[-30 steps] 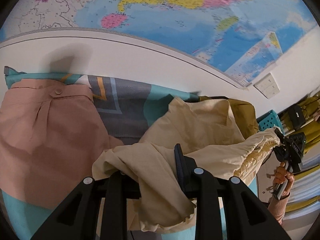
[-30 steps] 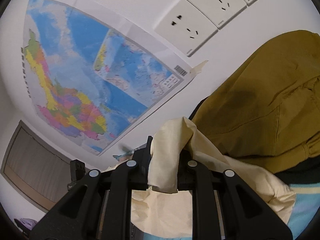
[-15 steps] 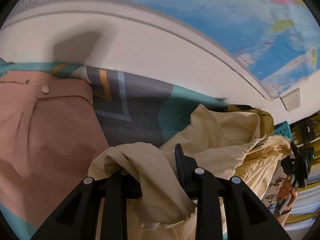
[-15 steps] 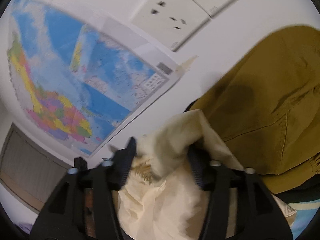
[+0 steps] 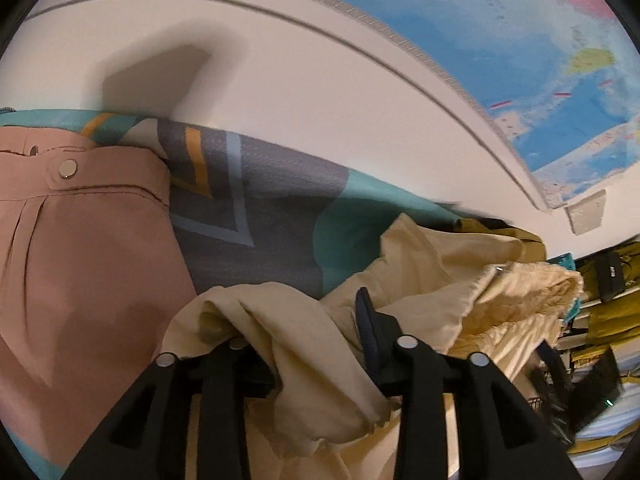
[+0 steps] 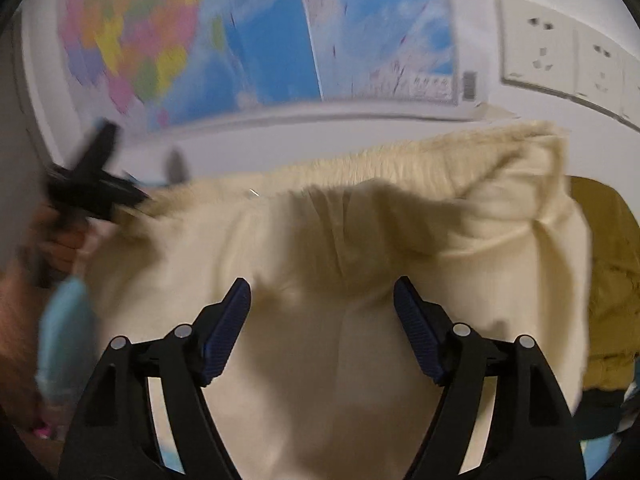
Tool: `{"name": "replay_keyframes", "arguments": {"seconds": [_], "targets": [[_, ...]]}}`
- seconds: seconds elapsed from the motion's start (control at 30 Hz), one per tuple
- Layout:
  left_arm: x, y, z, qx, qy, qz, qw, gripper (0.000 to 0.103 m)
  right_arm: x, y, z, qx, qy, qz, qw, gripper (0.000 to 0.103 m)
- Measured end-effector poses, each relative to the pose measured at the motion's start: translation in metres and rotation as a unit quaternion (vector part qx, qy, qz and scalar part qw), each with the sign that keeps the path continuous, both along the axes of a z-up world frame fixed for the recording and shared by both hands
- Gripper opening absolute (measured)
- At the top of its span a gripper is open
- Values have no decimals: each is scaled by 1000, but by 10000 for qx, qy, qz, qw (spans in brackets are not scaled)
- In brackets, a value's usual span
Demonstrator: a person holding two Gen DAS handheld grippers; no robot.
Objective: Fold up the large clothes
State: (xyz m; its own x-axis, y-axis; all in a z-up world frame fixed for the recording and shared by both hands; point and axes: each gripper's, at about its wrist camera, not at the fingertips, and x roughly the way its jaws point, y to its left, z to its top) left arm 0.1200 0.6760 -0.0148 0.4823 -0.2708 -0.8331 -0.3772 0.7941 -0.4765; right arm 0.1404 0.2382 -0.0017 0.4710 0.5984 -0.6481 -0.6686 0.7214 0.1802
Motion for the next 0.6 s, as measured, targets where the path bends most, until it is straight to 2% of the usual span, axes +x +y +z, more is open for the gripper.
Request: {"name": "replay_keyframes", "arguments": {"seconds": [0.07, 0.1, 0.17, 0.23, 0.3, 0.37, 0.47, 0.53, 0.6], "targets": [[-6, 1, 6, -134, -152, -13, 9998, 43, 8, 10, -7, -145, -90, -75, 9998, 55], [-9, 4, 9, -252, -223, -16, 9994, 46, 12, 12, -9, -172, -73, -88, 9998, 49], [-19, 9, 19, -548, -475, 13, 9974, 53, 19, 12, -9, -153, -54, -117, 9998, 22], [-32, 10, 33, -666, -807, -66, 9945, 57, 23, 10, -5, -220, -140, -173, 9995, 4], [-46, 7, 44, -602, -1052, -173, 9925, 61, 29, 2, 0, -9, 33, -125, 9999, 3], [-62, 3, 56, -323, -1320, -268, 9904, 72, 38, -4, 8, 146, 13, -264, 9995, 3], [-85, 3, 68, 106, -1682, -269, 9853, 78, 49, -8, 12, 395, 145, -463, 9980, 2], [-99, 7, 66, 351, -1735, -121, 9841, 81, 58, -4, 2, 265, 223, -606, 9976, 3], [-104, 9, 56, 701, -1530, -1, 9857, 82, 64, 2, -10, 105, 346, -661, 9972, 4]]}}
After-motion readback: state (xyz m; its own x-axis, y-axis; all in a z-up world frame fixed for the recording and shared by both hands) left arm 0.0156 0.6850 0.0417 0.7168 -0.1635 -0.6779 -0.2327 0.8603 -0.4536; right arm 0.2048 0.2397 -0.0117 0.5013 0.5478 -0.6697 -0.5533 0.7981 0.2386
